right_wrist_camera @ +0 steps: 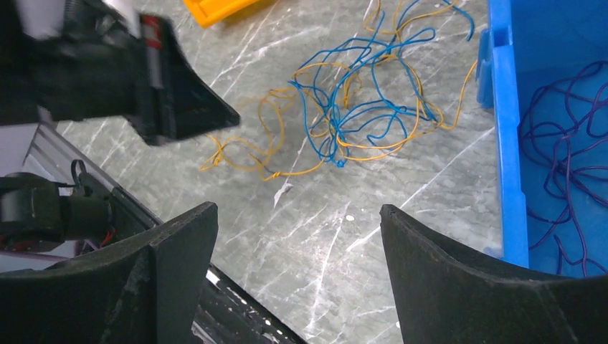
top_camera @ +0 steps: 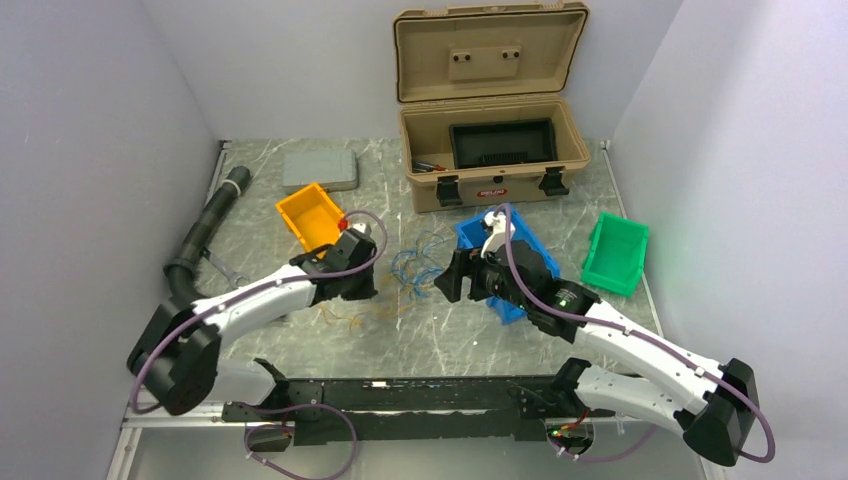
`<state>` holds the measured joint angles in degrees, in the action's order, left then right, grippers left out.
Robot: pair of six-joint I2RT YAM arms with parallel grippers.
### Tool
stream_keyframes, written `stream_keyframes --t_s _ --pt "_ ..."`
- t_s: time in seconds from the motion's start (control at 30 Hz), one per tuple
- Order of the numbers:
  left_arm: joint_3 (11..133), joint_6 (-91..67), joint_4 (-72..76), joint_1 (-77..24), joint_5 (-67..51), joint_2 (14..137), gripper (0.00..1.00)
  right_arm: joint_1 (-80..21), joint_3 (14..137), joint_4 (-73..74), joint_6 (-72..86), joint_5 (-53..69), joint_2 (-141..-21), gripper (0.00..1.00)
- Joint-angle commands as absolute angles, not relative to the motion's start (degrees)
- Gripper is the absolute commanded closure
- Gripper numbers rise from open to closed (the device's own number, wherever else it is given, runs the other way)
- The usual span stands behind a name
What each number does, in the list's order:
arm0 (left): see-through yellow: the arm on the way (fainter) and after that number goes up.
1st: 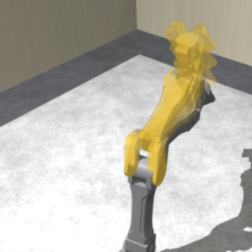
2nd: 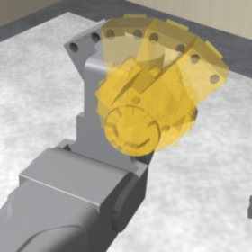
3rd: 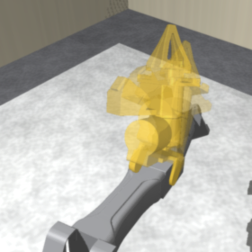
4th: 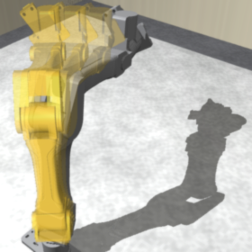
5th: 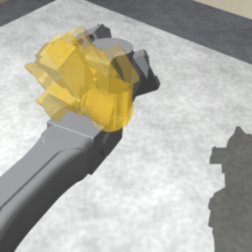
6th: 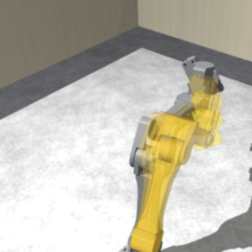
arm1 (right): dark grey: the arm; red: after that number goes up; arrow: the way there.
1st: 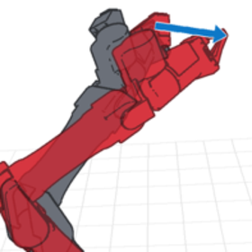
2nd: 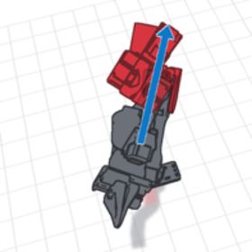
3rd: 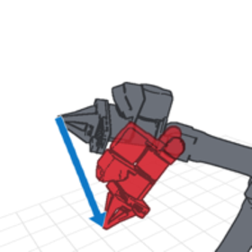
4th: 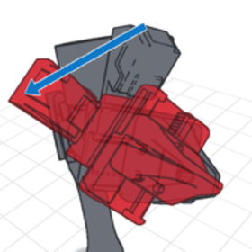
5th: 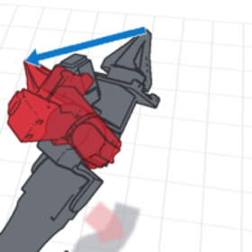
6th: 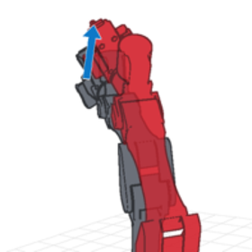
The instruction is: Untangle the cables
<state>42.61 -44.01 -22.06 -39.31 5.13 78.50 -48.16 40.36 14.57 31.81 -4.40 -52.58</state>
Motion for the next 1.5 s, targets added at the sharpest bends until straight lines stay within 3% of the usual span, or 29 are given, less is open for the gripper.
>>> stream_keyframes --t_s 0.0,0.17,0.43,0.67,0.97,1.47 --pt "50.3 -34.2 -30.0 -38.8 10.9 69.4 1.00 -48.3 39.5 11.8 30.5 -2.4 -52.2 0.15" --pt "58.0 -24.8 -38.1 -38.9 15.6 61.9 1.00 -48.4 39.1 6.9 29.1 3.2 -54.0 0.14" --pt "75.8 -14.8 -48.4 -38.3 19.3 60.4 1.00 -48.4 42.3 1.8 27.1 7.1 -60.0 0.14" --pt "92.1 -8.7 -51.9 -37.8 11.4 64.8 1.00 -48.9 44.7 -4.5 25.0 10.7 -64.9 0.12" --pt "108.0 -5.5 -58.1 -35.6 17.4 74.0 1.00 -49.0 45.8 -5.2 24.0 6.7 -63.4 0.11" --pt "108.4 -7.0 -53.3 -19.5 20.1 85.1 1.00 -48.9 46.1 -0.4 23.8 2.5 -56.8 0.11"
